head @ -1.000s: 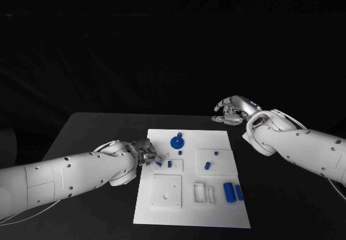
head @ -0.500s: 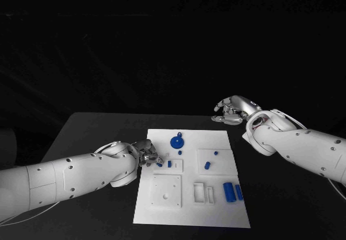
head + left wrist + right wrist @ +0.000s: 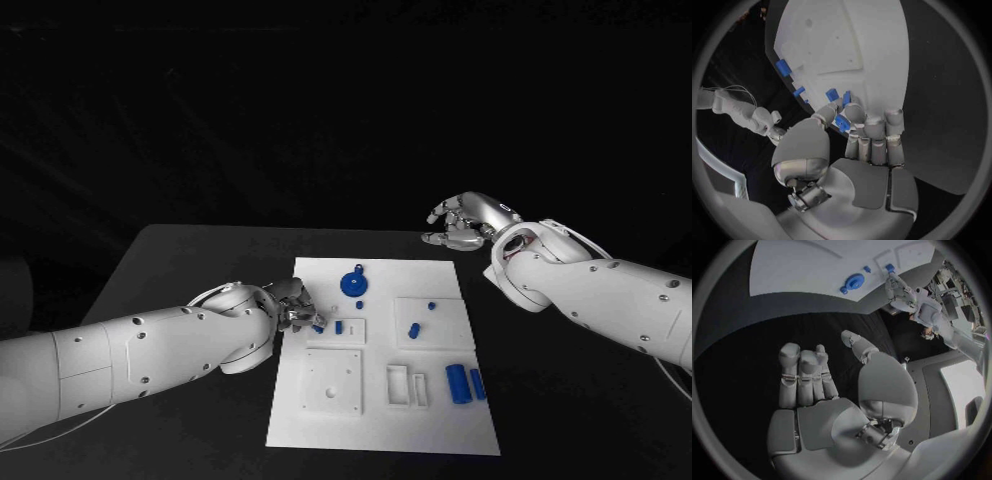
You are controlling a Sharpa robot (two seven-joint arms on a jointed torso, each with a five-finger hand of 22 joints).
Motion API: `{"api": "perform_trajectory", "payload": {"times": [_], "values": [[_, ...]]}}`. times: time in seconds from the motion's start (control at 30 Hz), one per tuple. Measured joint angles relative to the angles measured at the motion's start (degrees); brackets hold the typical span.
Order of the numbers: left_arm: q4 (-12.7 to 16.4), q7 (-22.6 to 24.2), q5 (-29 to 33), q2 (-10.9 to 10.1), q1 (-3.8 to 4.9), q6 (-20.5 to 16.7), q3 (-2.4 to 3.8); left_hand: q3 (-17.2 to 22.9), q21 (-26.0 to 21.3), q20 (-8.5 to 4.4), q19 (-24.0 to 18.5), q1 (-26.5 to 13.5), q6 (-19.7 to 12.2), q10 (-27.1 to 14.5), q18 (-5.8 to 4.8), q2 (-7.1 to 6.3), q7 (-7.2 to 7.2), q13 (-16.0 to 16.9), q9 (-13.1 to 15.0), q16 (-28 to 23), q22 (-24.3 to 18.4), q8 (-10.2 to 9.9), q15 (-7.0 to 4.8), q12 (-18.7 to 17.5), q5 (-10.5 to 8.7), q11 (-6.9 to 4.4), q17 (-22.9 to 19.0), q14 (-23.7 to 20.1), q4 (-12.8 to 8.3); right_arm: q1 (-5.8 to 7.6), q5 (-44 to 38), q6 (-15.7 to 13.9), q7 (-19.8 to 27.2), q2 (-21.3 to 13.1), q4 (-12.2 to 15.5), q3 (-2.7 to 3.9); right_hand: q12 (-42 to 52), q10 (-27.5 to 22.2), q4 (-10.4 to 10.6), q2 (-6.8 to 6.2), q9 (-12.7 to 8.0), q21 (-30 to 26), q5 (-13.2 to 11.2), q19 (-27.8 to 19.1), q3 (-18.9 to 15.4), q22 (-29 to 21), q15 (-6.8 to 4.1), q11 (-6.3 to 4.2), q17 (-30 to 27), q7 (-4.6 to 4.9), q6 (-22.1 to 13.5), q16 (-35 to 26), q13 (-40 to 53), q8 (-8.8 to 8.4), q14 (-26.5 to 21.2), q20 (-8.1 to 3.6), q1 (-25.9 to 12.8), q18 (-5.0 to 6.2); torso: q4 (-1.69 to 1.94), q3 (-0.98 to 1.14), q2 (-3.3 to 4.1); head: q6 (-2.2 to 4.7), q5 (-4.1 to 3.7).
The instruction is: Assemble the parts on the task board
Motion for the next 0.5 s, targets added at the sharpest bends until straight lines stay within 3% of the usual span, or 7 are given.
{"api": "perform_trajectory", "payload": {"times": [0.5], "values": [[0.02, 0.00, -0.27, -0.20, -0.01, 0.12, 0.03, -0.01, 0.00, 0.00, 0.00, 0.00, -0.09, 0.07, -0.02, 0.00, -0.09, -0.01, 0.00, 0.00, 0.05, 0.01, 0.00, 0.00, -0.21, -0.13, -0.01, 0.00, -0.01, -0.08, 0.00, 0.07, 0.02, -0.02, -0.06, 0.00, 0.23, 0.00, 0.00, 0.00, 0.00, 0.00, 0.00, 0.00, 0.00, 0.00, -0.15, 0.00, -0.01, -0.09, -0.10, 0.00, -0.01, 0.00, 0.15, 0.01, 0.00, 0.00, -0.01, -0.02, -0.02, -0.13, 0.07]]}}
